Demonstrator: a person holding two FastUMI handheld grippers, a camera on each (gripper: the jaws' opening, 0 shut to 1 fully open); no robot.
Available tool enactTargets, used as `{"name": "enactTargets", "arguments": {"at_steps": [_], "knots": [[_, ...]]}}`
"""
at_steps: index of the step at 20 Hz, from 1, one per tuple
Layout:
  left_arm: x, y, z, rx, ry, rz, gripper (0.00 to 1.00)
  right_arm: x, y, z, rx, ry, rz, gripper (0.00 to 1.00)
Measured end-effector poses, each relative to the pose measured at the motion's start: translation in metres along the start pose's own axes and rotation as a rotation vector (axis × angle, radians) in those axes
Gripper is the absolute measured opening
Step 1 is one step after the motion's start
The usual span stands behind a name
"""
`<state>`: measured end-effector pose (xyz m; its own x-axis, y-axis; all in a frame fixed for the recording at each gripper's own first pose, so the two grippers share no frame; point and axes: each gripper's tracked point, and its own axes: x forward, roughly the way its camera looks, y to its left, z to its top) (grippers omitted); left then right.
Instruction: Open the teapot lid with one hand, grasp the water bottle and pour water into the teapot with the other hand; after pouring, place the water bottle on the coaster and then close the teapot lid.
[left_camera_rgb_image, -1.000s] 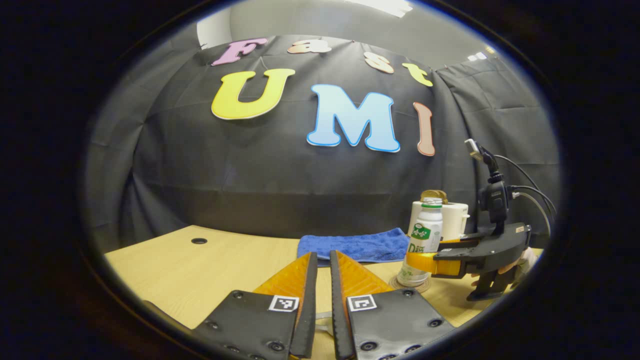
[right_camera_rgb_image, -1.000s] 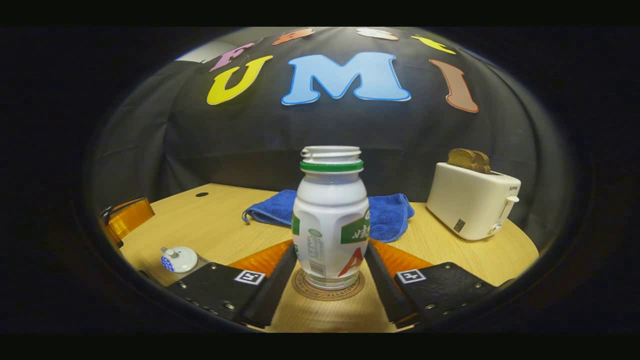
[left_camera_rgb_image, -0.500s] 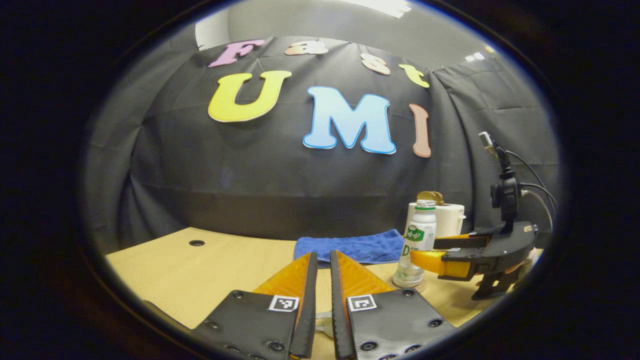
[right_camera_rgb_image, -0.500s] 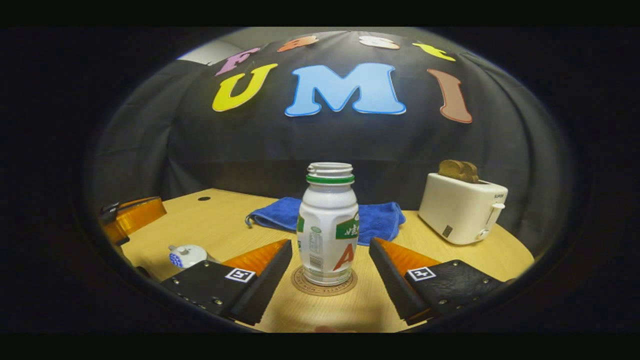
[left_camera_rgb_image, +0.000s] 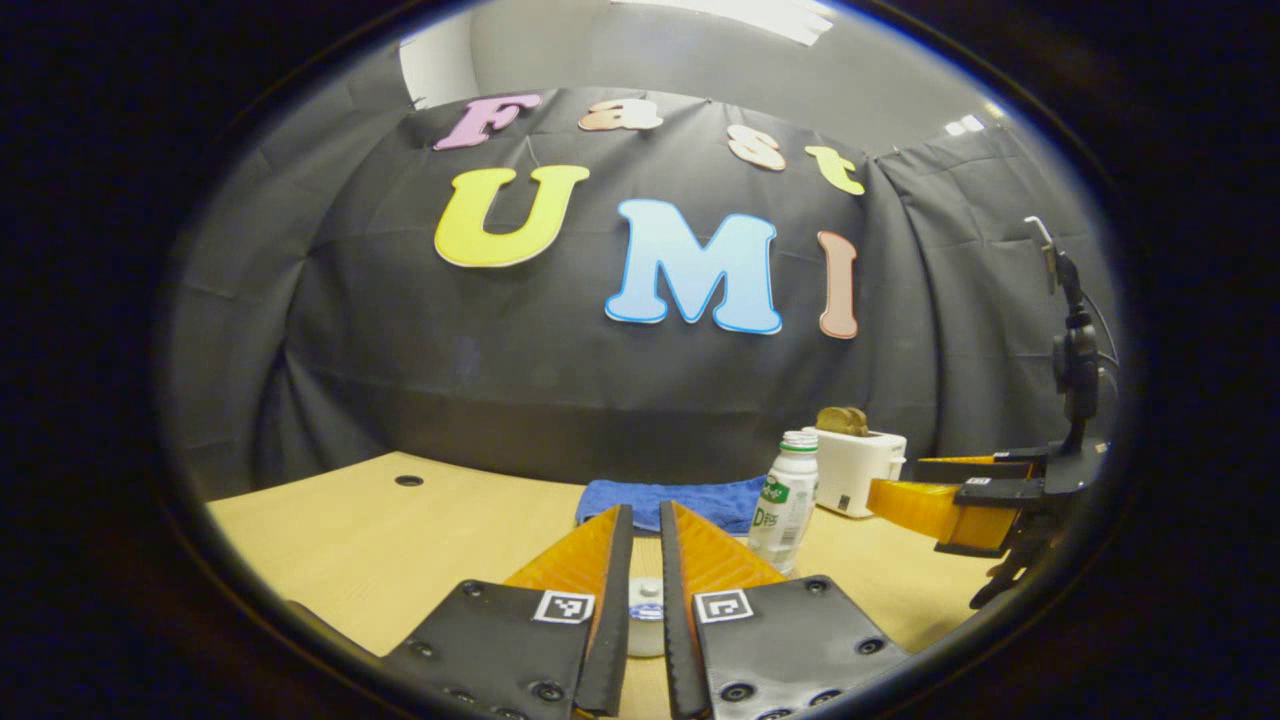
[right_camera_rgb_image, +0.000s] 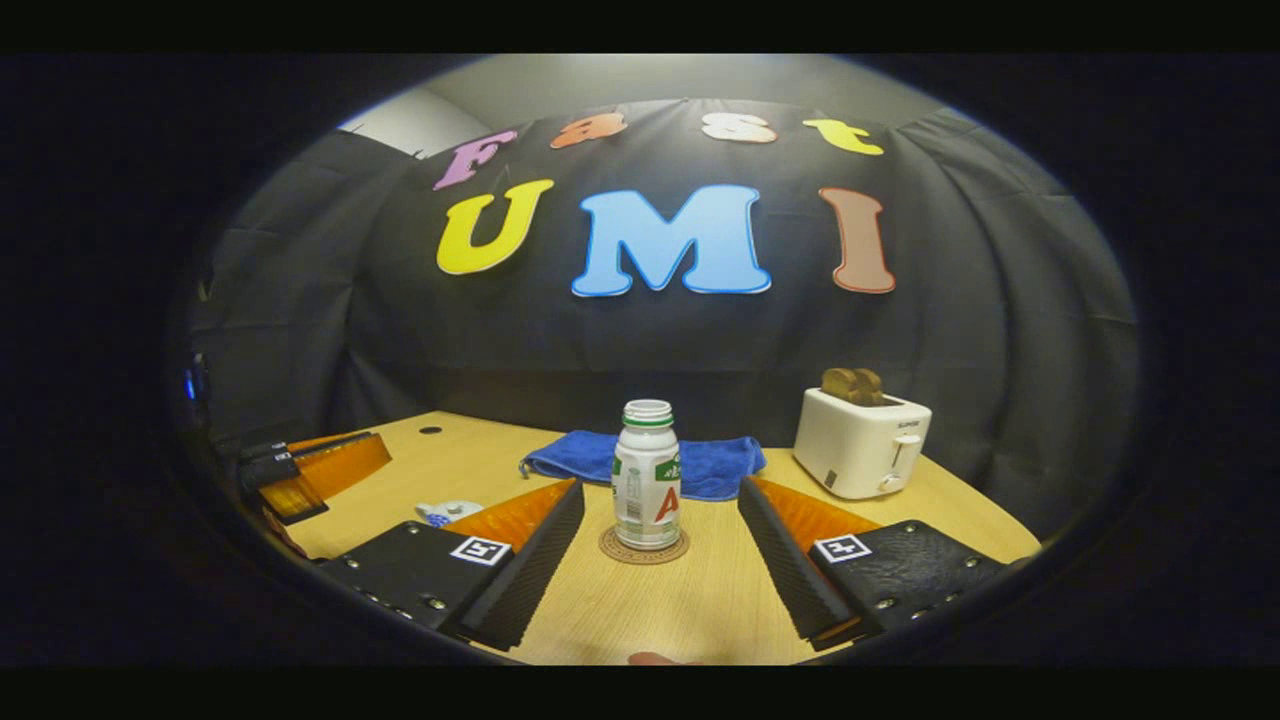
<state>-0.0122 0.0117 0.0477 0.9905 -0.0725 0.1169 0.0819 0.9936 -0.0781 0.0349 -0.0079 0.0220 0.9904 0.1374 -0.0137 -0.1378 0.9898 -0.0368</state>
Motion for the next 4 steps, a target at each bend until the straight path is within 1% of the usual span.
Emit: {"name": "enactTargets", "arguments": {"at_steps": [1,2,3,4], "knots": [[-0.008,-0.007,0.006,0.005,-0.003,0.005,0.26,-0.015,-0.003,0.006,0.012,-0.013,0.004,0.95],[-0.017,-0.012,0.010,0.010,-0.005,0.016,0.23,-0.025,-0.006,0.007,0.017,-0.014,0.007,0.95],[-0.029,-0.026,0.015,0.008,-0.012,0.019,0.23,-0.038,-0.012,0.008,0.021,-0.015,0.003,0.95],[-0.037,-0.039,0.020,0.002,-0.023,0.010,0.26,-0.050,-0.018,0.009,0.021,-0.025,-0.003,0.95]]}}
